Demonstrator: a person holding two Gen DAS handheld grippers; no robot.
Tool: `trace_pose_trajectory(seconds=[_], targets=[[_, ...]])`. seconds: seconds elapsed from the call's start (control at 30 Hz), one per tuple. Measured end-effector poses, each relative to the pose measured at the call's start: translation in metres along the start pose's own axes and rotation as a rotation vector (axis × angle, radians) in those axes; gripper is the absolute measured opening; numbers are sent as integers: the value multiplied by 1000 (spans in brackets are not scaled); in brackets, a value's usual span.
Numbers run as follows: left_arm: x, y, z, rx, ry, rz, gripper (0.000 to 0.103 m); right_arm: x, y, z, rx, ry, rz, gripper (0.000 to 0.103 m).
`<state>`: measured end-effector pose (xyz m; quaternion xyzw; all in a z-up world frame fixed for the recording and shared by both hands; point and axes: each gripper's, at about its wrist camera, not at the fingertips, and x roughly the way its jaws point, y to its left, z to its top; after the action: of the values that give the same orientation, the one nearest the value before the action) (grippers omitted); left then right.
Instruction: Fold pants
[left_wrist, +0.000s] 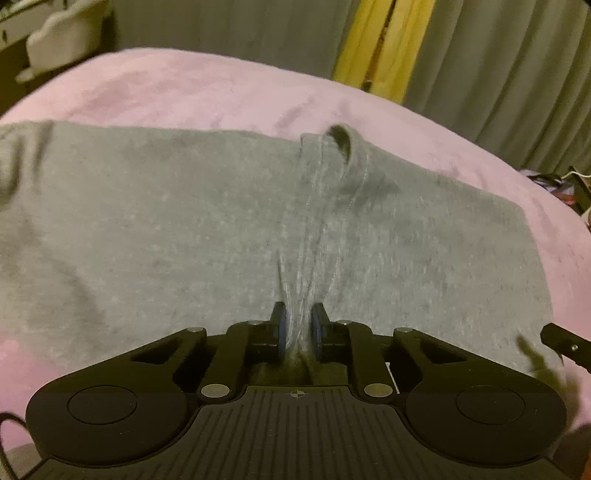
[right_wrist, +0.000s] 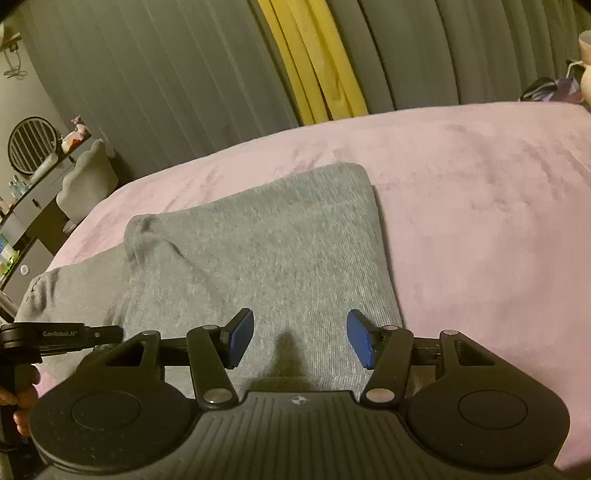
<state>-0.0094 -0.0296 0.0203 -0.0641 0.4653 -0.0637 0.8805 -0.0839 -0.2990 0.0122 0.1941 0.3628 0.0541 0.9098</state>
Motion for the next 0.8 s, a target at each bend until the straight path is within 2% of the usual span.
trace_pose_trajectory(seconds=[0.03, 0.07, 0.13, 0.17, 0.23, 0.27, 0.3, 0.33, 0.4, 0.47, 0.57, 0.7, 0.8], targets=[[-3, 0, -1, 1, -3, 14, 7, -1, 0, 0, -1, -2, 0, 56], [-7, 1, -2, 6, -11, 48, 4, -1, 0, 0, -2, -3, 1, 56], [-7, 2, -3, 58, -22, 233, 1, -1, 0, 0, 0, 0, 1, 56], [-5, 7, -2, 38, -10, 265, 1, 0, -1, 0, 1, 4, 0, 56], [-14, 16, 2, -26, -44, 153, 2, 2, -1, 1, 1, 14, 0, 56], [-21, 12, 3, -12, -88, 111, 5, 4, 0, 1, -3, 19, 1, 56], [-26, 6, 3, 19, -128, 86, 13, 5, 1, 1, -10, 22, 1, 56], [-30, -1, 3, 47, -156, 53, 27, 7, 2, 2, -17, 26, 1, 56], [-27, -6, 4, 50, -151, -66, 43, 9, 4, 1, -25, 33, 1, 57], [-14, 1, 7, -17, -77, -176, 36, 9, 4, 1, -26, 37, -1, 57], [6, 22, 8, -126, 16, -217, 19, 8, 3, 0, -15, 33, 1, 57], [5, 45, 8, -251, 26, -330, 14, 8, 3, 1, -13, 34, -2, 58], [4, 46, 9, -250, 26, -320, 14, 9, 4, 0, -24, 37, -1, 60]])
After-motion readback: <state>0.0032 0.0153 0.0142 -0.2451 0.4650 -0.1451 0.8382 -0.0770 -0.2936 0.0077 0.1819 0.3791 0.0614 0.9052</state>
